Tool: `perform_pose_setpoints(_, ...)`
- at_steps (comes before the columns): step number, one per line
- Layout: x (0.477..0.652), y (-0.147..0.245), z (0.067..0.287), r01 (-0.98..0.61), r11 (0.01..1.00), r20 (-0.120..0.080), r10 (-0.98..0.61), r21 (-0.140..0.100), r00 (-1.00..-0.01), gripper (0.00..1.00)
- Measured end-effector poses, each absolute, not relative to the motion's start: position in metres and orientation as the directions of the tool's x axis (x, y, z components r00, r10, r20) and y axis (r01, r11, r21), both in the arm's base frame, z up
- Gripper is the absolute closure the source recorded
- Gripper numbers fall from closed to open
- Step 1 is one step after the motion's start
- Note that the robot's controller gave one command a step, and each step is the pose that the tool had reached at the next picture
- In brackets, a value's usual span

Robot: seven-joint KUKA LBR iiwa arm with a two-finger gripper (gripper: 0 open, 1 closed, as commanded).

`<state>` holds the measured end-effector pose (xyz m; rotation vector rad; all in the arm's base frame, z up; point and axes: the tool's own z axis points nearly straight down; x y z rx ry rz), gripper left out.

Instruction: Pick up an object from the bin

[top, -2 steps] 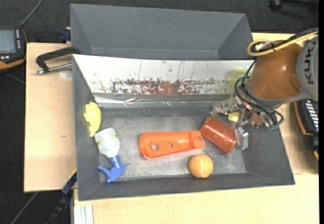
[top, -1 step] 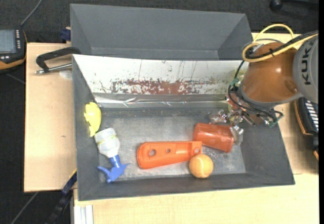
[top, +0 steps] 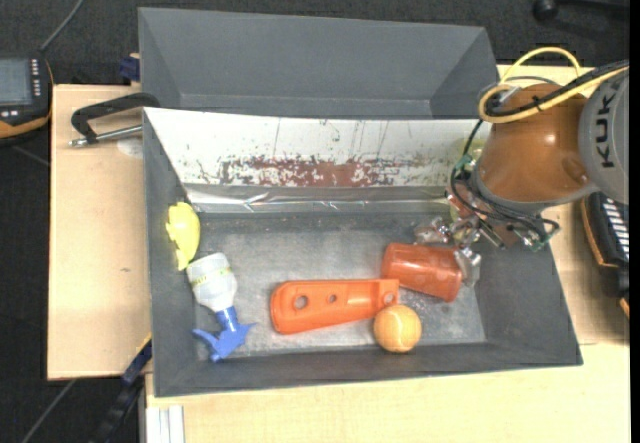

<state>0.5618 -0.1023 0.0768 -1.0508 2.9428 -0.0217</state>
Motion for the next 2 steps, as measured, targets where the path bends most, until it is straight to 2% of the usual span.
perform_pose_setpoints(1,0.5741,-0.1127,0.0781,-0.645,0.763,-0.021,-0.646,-0.033,-0.763,1.0)
perform_pose_setpoints(2,0.5737,-0.1208,0.0793,-0.658,0.753,-0.027,-0.658,-0.032,-0.752,1.0)
